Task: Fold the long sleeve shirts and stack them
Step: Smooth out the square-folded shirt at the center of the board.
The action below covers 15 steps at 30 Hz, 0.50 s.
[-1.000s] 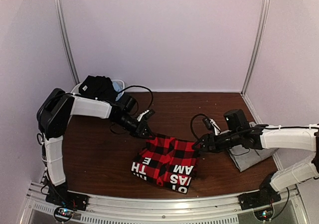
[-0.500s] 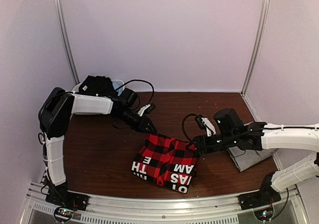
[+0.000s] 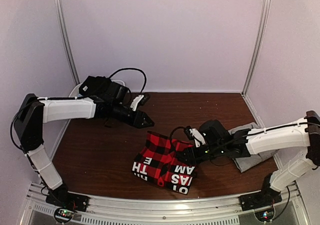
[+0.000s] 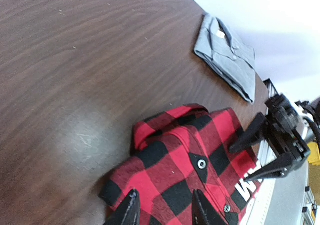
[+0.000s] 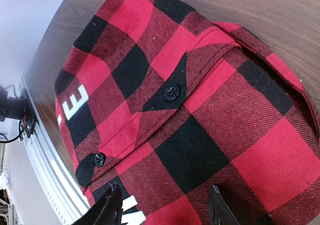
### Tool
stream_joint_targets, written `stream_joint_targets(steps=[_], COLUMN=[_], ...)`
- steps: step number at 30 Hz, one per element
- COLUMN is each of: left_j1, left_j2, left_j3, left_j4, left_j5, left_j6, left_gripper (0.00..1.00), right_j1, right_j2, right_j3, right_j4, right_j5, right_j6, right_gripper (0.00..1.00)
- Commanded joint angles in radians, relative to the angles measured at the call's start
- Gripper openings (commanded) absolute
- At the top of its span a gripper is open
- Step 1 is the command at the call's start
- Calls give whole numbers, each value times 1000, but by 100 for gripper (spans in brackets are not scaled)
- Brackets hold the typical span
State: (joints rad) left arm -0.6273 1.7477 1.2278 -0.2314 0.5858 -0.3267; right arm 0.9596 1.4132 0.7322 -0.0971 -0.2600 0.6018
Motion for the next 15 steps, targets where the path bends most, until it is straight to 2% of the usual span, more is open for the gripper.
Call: stream_joint_targets(steps=[1, 7, 12, 15], left_j1=[-87, -141, -155, -155], left_j2=[-17, 45, 77, 57], left_j3=[-153, -287, -336, -350], left_j4=[168, 330, 378, 380], left_j5=[19, -48, -123, -159], left_j6=[-67, -109, -102, -86], left_gripper=[37, 36, 36, 36], right_j1=[-11, -16, -17, -16], right_j2=[23, 47, 45, -13], right_j3=[-87, -199, -228, -214], right_j4=[80, 155, 150, 107], right_j5=[20, 21, 29, 37], right_j6=[16, 30, 15, 5], right_gripper=[60, 60, 61, 63])
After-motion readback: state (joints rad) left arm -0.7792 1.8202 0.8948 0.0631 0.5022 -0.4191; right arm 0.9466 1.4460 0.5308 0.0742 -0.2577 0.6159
